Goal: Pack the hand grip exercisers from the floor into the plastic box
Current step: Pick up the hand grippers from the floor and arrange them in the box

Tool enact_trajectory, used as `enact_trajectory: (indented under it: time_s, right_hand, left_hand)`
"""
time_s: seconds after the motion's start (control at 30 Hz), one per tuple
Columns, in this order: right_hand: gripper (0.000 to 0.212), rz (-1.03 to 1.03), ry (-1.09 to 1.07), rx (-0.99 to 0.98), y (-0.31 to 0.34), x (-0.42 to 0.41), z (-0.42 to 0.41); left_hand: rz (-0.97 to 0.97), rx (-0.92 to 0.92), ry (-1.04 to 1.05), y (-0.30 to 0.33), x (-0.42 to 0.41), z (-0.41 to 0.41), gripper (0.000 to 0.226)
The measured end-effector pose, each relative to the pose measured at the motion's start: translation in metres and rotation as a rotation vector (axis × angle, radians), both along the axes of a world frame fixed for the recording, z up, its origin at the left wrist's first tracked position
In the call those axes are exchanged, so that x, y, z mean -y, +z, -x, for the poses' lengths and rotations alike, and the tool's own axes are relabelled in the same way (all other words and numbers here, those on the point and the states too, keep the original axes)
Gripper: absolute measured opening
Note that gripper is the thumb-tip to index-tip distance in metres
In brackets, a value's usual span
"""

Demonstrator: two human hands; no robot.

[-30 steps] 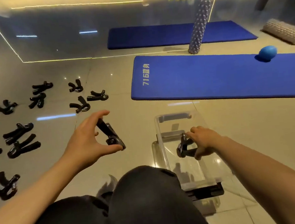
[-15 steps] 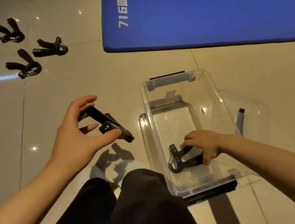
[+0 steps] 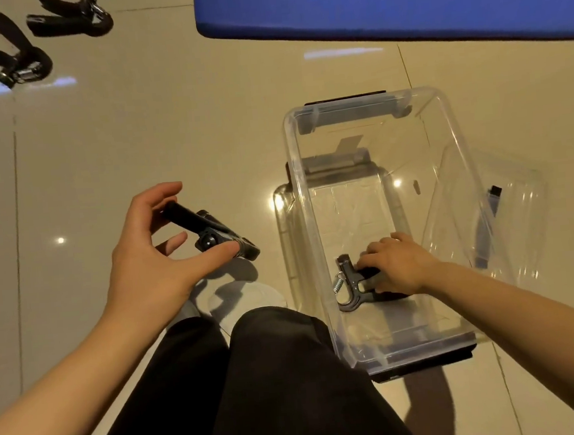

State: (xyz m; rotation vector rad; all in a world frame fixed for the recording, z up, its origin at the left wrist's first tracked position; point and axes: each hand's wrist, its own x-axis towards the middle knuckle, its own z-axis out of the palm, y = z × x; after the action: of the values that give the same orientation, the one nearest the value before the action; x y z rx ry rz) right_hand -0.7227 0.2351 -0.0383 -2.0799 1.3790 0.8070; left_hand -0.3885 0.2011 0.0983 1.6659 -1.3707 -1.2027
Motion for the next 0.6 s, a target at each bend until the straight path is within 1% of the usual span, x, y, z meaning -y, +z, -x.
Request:
enact_trajectory:
  time_s: [0.1,0.2,0.3,0.47,0.6]
  right_hand:
    - [0.048,-0.006,-0.084,0.041,0.000,0.000,0.000]
    - [0.048,-0.054,-0.191,0.125,-0.002,0.000,0.000]
    - [0.045,-0.064,-0.224,0.145,-0.005,0.001,-0.004]
    - [0.045,-0.057,-0.182,0.155,-0.007,0.002,-0.011]
    - [0.041,0.014,-0.026,0.109,-0.007,-0.001,-0.015]
  left_hand:
    - [-0.009,-0.022,0.001,0.000,-0.001,0.002,0.078]
    - [-0.011,-0.030,-0.005,-0.001,-0.002,0.005,0.079]
    - [-0.009,-0.035,-0.005,-0.002,-0.003,0.004,0.083]
    - [-0.015,-0.028,-0.038,-0.002,-0.006,0.000,0.097]
    - [-0.019,-0.005,-0.066,-0.003,-0.009,-0.001,0.094]
